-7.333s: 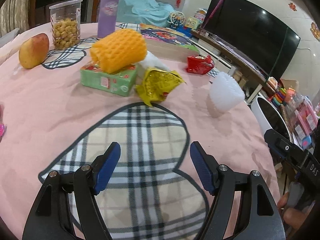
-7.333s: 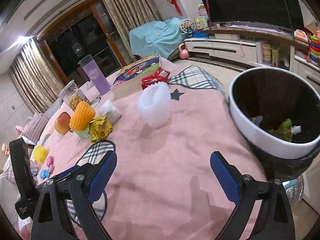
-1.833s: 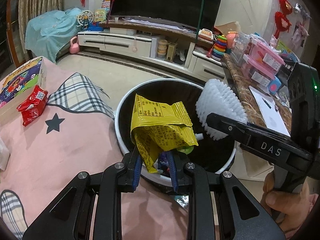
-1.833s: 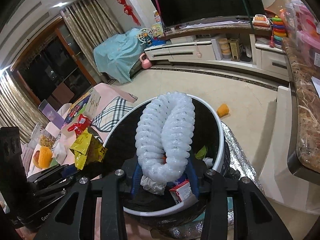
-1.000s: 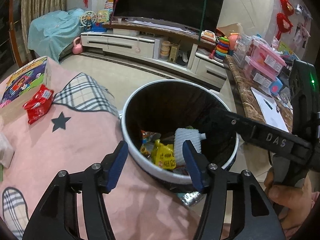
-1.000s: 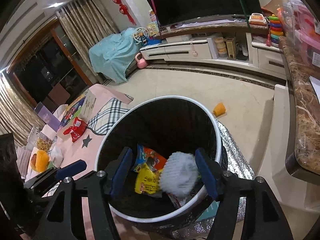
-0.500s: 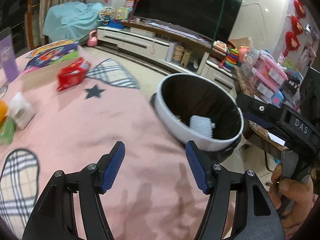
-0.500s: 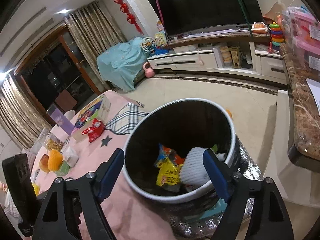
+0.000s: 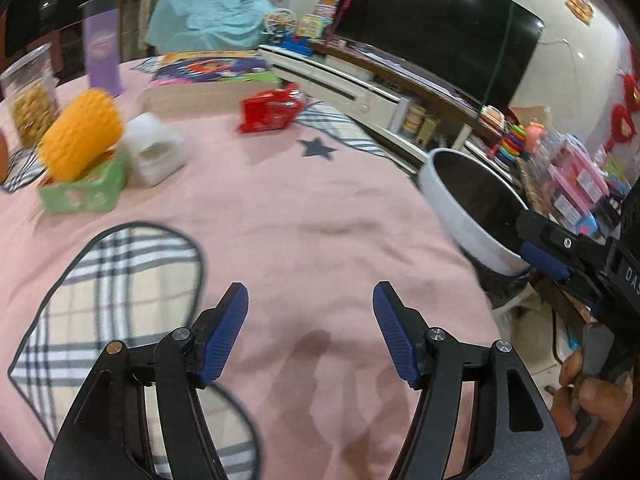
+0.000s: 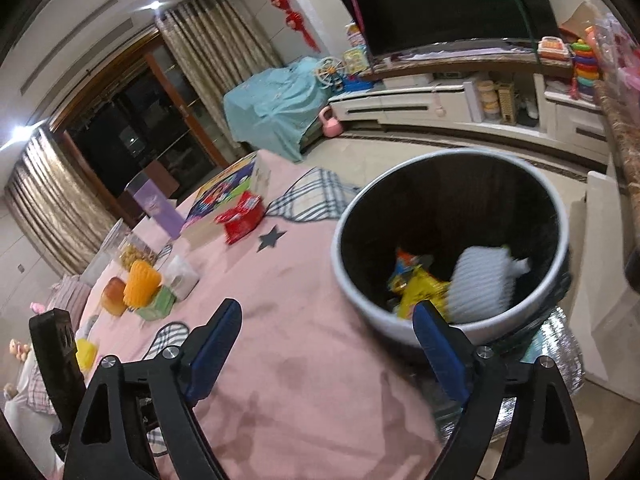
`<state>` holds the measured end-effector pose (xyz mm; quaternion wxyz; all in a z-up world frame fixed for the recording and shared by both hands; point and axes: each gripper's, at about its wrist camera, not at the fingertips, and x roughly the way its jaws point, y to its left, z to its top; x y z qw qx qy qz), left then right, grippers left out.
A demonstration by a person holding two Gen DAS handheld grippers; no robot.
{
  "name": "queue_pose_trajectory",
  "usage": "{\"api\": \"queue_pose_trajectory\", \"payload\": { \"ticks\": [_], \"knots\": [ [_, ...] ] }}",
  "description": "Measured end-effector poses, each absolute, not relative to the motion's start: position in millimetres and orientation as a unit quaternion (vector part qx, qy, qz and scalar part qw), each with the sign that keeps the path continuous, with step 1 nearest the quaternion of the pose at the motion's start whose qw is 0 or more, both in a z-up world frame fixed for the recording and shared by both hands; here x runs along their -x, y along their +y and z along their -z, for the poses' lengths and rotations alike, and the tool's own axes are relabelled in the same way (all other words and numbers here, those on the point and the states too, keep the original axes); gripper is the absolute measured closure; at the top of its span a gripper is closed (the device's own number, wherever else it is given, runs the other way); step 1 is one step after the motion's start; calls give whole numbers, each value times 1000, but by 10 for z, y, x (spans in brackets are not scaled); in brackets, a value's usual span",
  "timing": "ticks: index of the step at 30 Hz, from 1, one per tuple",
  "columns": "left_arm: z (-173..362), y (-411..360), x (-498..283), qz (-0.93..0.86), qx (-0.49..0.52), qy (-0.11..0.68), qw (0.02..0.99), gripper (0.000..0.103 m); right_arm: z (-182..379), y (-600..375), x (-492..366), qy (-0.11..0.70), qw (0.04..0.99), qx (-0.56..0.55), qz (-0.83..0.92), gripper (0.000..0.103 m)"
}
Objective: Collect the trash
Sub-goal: 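Move both open tools back over the table toward the orange foam net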
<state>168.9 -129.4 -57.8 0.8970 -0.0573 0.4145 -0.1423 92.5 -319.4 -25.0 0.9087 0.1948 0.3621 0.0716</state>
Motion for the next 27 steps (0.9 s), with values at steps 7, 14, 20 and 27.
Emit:
{"api": "queue_pose_trajectory", "payload": {
  "ticks": [7,14,20,27],
  "knots": [
    [670,-919,-1596,109,82,420,897,37,375,-2813,-968,377,900,-192,-103,14],
    [743,-548,-1527,75,107,425,896,37,503,-2543,-1017,393,892,-185,-124,14],
    [752,-304,-1527,52,122,424,896,37,571,-2353,-1041,399,888,-181,-141,14],
    [715,-68,-1614,30,139,415,899,37,622,-2166,-1117,406,884,-172,-158,14]
  ]
}}
